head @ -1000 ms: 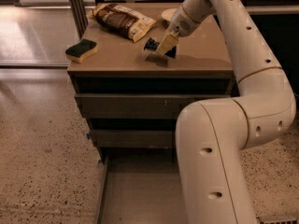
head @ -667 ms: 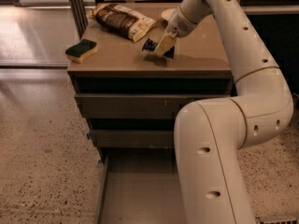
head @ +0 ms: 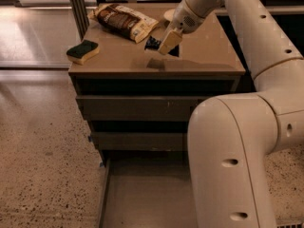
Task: Place rxbar blueberry into bottom drawer
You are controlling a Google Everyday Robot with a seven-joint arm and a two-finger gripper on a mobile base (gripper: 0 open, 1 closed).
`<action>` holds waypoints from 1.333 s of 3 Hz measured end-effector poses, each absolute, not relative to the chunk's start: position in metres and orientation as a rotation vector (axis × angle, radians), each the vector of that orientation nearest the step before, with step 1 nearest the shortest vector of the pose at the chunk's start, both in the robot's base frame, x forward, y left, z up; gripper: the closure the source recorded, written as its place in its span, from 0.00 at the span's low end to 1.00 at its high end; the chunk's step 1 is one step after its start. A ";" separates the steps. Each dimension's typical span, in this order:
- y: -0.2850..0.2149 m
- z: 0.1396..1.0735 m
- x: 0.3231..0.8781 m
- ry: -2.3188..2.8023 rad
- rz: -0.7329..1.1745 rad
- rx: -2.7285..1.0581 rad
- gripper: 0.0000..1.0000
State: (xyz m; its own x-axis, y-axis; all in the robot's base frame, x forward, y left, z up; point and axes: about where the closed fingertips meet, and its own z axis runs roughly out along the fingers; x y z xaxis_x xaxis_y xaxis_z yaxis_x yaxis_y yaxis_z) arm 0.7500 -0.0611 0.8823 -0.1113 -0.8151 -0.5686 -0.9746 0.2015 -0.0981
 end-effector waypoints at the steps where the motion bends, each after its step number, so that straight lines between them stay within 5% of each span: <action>1: -0.063 0.926 0.722 1.918 0.353 -1.650 1.00; 4: -0.040 0.957 0.619 1.873 0.392 -1.583 1.00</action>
Offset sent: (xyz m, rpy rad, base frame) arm -0.1979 0.0294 -0.0020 0.0072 0.0475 0.0156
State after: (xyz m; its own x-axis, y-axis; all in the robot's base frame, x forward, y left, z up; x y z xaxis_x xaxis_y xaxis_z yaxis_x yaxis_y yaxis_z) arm 0.6188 -0.0402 0.9566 -0.0633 -0.7643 -0.6418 -0.9576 0.2276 -0.1766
